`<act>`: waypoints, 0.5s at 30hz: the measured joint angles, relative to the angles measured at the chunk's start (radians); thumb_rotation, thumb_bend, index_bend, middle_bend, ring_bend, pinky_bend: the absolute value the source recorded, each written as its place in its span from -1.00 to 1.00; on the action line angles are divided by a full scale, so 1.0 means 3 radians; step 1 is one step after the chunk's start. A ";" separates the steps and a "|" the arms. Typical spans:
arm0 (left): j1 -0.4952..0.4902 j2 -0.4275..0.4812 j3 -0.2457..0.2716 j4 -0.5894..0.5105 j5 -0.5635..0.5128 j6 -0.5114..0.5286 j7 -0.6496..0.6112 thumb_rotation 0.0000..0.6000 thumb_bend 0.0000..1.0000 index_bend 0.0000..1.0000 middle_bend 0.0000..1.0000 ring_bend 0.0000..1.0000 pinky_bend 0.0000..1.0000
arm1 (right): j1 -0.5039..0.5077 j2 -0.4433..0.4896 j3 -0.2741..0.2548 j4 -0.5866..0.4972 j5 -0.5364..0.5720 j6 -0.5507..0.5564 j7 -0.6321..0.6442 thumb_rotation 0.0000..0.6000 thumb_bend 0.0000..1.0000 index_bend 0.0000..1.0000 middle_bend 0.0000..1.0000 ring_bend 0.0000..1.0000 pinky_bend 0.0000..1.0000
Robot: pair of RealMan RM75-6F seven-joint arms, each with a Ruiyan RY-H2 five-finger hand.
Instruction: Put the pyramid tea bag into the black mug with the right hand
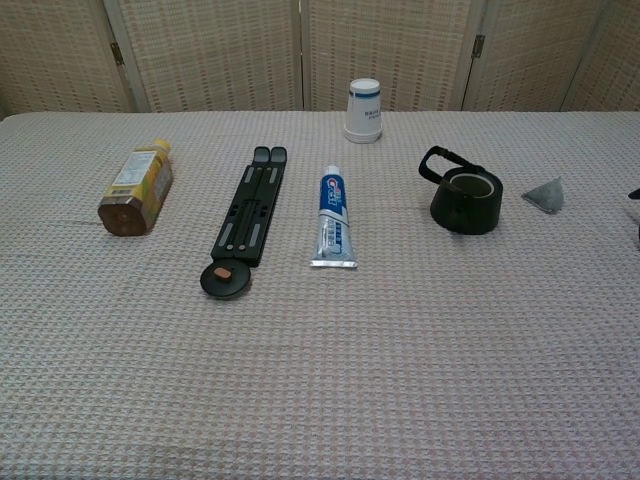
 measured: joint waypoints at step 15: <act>-0.0004 0.0004 0.0005 0.0025 0.0016 0.0000 -0.0048 1.00 -0.55 -1.00 -1.00 -1.00 -0.50 | 0.0017 0.0010 0.0002 -0.0052 0.0047 0.0000 -0.0037 1.00 -0.55 0.11 -0.97 -1.00 -1.00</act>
